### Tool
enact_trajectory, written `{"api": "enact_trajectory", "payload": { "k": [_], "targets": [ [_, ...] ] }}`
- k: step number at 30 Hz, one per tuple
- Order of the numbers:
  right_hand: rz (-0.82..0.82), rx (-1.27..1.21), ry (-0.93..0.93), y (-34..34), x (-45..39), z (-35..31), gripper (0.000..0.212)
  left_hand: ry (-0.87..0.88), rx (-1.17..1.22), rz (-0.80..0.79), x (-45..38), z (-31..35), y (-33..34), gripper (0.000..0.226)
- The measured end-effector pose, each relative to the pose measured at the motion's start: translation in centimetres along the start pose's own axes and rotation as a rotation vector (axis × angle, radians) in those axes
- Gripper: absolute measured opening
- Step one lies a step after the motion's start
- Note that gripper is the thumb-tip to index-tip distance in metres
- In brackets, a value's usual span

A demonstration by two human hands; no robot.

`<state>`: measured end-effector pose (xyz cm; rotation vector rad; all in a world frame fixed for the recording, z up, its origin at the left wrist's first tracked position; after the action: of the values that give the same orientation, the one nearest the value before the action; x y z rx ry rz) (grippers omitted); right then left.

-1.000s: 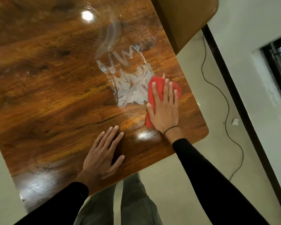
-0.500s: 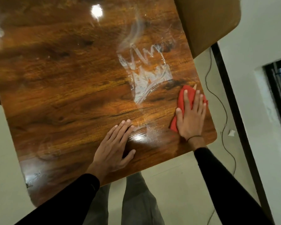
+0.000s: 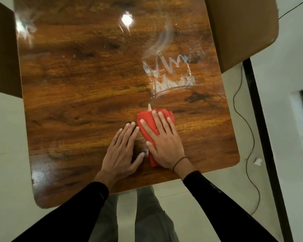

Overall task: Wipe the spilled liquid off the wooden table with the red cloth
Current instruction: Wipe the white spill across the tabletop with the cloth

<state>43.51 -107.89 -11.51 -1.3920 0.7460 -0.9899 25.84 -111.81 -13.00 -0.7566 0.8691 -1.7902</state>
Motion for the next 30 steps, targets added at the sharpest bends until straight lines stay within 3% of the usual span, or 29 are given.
{"api": "enact_trajectory", "payload": {
  "k": [3, 6, 12, 18, 22, 26, 30],
  "targets": [
    [-0.026, 0.01, 0.0, 0.7, 2.4, 1.8, 0.081, -0.045, 0.022, 0.041, -0.1, 0.0, -0.5, 0.089],
    [-0.047, 0.016, 0.142, 0.2, 2.4, 4.2, 0.082, -0.124, 0.068, 0.128, 0.2, -0.3, -1.5, 0.089],
    [-0.089, 0.015, 0.325, -1.2, -3.9, 4.4, 0.079, -0.39, 0.214, 0.331, 4.6, -4.5, -4.7, 0.092],
    [-0.014, 0.04, 0.102, -3.1, -9.5, -5.4, 0.082, -0.66, 0.135, 0.435, 13.9, -13.0, -8.4, 0.097],
    [0.026, -0.001, -0.098, -3.1, -7.1, -12.5, 0.084, -0.736, 0.11, 0.495, 14.6, -13.6, -8.6, 0.101],
    [0.01, 0.015, -0.149, -1.7, -3.4, -11.4, 0.082, -0.766, 0.125, 0.519, 14.8, -13.4, -8.6, 0.105],
    [-0.037, 0.018, 0.01, -1.3, -3.1, -8.6, 0.078, -0.753, 0.174, 0.555, 14.8, -13.6, -8.7, 0.104]
  ]
}}
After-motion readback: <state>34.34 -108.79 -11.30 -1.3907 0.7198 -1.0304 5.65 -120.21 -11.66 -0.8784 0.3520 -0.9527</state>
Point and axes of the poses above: each hand's wrist, its own x-axis away from the middle knuckle, its own y-axis out of the palm, z = x × y, the point moved 5 cm from there along -x, towards the middle knuckle, and after that the axes turned 14 degrees about x, right-handed, at the moved point
